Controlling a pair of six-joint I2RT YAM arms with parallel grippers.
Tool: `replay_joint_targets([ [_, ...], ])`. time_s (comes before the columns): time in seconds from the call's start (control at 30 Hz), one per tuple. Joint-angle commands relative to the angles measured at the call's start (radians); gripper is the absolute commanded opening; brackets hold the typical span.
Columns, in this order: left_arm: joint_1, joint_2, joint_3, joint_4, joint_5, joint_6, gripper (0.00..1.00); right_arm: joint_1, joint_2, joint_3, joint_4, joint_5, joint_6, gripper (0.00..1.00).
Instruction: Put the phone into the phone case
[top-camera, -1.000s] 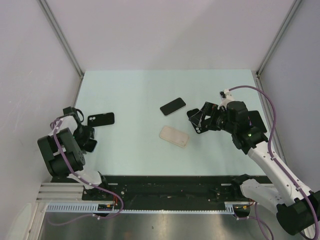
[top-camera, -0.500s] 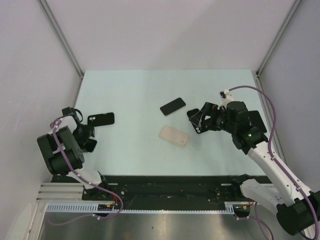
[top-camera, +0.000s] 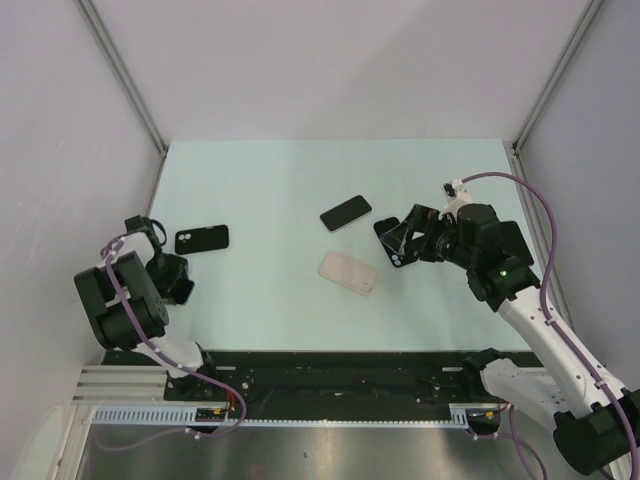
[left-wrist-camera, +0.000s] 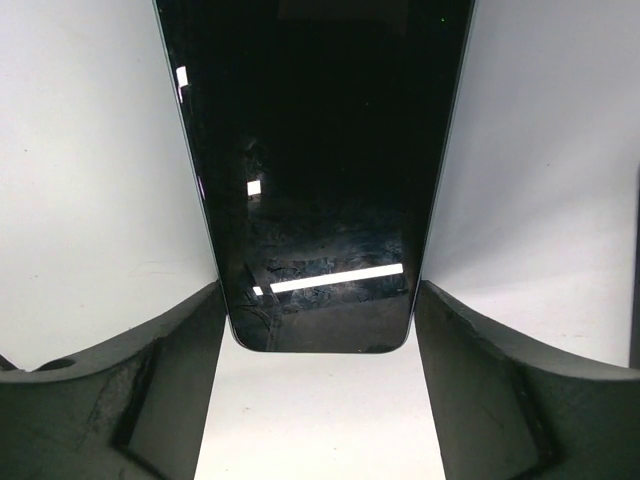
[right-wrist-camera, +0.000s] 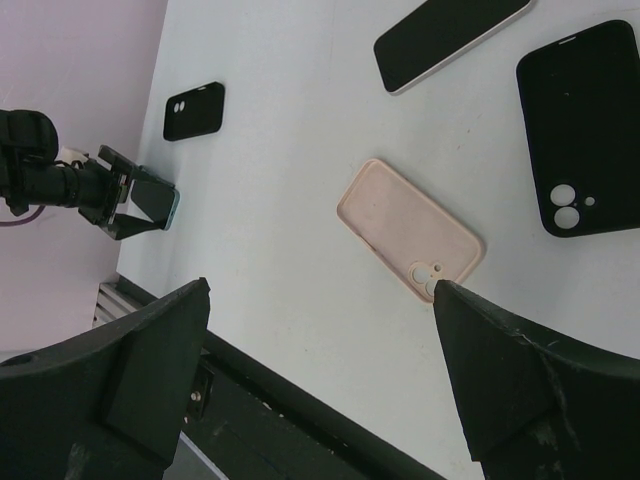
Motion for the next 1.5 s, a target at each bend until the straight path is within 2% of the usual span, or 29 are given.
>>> replay_joint_targets([
  [0.0, 0.005, 0.005, -0.049, 0.002, 0.024, -0.005, 0.76, -0.005, -0.014, 0.006, 0.01, 0.004, -0.008, 0.98],
  [0.17, -0.038, -0.024, -0.084, 0.024, 0.096, 0.04, 0.68, -0.002, 0.0, 0.006, 0.013, -0.009, 0.009, 0.97],
  [0.27, -0.107, -0.053, -0.098, 0.03, 0.131, 0.057, 0.66, 0.003, 0.027, 0.006, 0.022, -0.028, 0.027, 0.97],
  [0.5, -0.36, -0.11, -0.102, 0.042, 0.162, 0.058, 0.65, 0.032, 0.09, -0.008, 0.076, -0.069, 0.076, 0.96],
  [0.63, -0.493, -0.17, -0.118, 0.092, 0.244, 0.087, 0.66, 0.049, 0.118, -0.023, 0.126, -0.069, 0.113, 0.95],
  [0.9, -0.723, -0.342, -0.223, 0.22, 0.335, 0.095, 0.66, 0.105, 0.278, -0.074, 0.353, -0.141, 0.199, 0.88],
  [1.1, -0.817, -0.443, -0.299, 0.318, 0.406, 0.104, 0.68, 0.208, 0.434, -0.074, 0.554, -0.171, 0.256, 0.79],
  [1.47, -0.83, -0.506, -0.415, 0.455, 0.544, 0.119, 0.68, 0.308, 0.771, -0.063, 0.833, -0.21, 0.414, 0.68],
])
